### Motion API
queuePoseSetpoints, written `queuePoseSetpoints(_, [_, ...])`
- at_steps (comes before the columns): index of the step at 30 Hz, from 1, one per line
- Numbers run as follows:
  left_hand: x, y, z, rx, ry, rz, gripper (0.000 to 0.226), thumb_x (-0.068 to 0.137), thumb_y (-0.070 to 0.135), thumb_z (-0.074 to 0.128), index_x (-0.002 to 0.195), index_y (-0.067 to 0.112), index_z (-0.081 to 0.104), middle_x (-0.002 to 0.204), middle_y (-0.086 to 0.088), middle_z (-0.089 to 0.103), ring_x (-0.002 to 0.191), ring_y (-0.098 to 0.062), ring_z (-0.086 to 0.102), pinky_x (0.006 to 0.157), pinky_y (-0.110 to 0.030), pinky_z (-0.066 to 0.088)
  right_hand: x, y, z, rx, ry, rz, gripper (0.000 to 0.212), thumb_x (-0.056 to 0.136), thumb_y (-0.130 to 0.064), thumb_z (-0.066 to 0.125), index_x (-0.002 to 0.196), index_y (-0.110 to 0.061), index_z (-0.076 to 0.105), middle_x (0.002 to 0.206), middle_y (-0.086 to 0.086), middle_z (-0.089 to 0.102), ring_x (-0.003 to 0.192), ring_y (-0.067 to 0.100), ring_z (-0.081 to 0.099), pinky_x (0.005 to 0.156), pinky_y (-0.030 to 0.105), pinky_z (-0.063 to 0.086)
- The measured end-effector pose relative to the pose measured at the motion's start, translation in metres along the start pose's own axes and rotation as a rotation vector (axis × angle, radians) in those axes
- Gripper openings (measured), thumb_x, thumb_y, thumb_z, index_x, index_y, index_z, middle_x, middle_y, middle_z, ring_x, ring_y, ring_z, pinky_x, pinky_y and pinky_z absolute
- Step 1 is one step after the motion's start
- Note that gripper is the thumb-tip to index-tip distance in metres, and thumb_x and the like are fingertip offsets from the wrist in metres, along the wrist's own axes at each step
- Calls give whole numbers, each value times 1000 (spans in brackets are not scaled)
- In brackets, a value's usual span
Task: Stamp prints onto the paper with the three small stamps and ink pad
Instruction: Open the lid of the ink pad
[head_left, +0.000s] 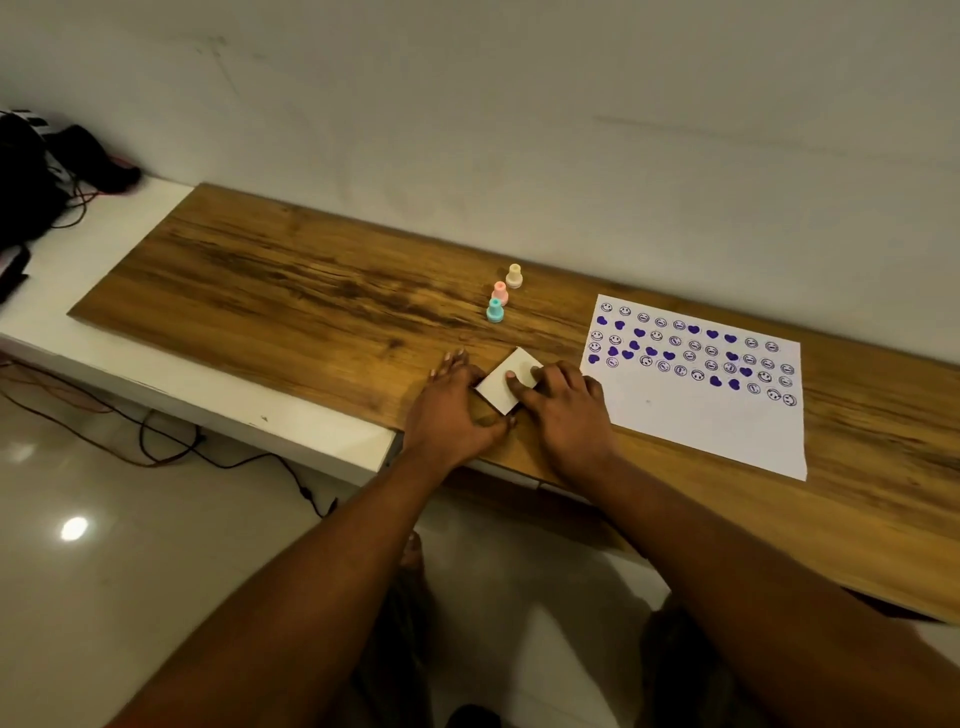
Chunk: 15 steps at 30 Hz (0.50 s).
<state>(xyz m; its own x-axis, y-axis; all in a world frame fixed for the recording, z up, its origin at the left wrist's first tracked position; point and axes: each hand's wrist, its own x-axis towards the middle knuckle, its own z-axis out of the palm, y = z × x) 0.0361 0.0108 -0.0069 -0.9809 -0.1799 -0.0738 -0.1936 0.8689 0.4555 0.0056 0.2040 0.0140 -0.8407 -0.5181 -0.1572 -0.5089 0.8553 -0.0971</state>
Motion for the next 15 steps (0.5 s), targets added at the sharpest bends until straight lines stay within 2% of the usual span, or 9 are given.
queuePoseSetpoints(3, [5, 2, -4, 59, -56, 6, 81, 70, 71, 77, 136, 30, 53, 169, -3, 31, 157, -21, 27, 113, -40, 41, 2, 3, 1, 6, -1, -21, 70, 106, -42, 56, 165, -43, 19, 165, 8, 26, 156, 34, 22, 125, 52, 25])
queuePoseSetpoints(6, [10, 1, -14, 107, -83, 28, 82, 69, 65, 82, 138, 31, 54, 166, -1, 37, 151, -21, 38, 107, -39, 46, 17, 14, -5, 45, 6, -111, 61, 106, -42, 57, 161, -44, 33, 161, 7, 37, 151, 31, 32, 123, 50, 29])
queuePoseSetpoints(8, [14, 0, -21, 122, -94, 65, 83, 69, 63, 82, 140, 31, 54, 163, -1, 41, 149, -21, 40, 107, -39, 45, 23, 27, -7, 117, 6, -173, 55, 106, -46, 55, 159, -44, 38, 166, 4, 33, 155, 30, 28, 124, 50, 30])
queuePoseSetpoints(11, [22, 1, -31, 127, -163, 117, 85, 72, 58, 84, 146, 31, 52, 169, -1, 31, 159, -20, 20, 119, -40, 34, 26, 42, -7, 223, -20, -212, 52, 105, -47, 55, 156, -44, 43, 173, -2, 26, 160, 26, 21, 126, 51, 28])
queuePoseSetpoints(15, [29, 2, -38, 69, -220, 165, 82, 73, 48, 87, 146, 32, 52, 173, -2, 23, 161, -21, 9, 124, -41, 26, 32, 46, -12, 196, -5, -236, 49, 103, -46, 58, 151, -40, 49, 165, -4, 42, 154, 23, 34, 122, 49, 30])
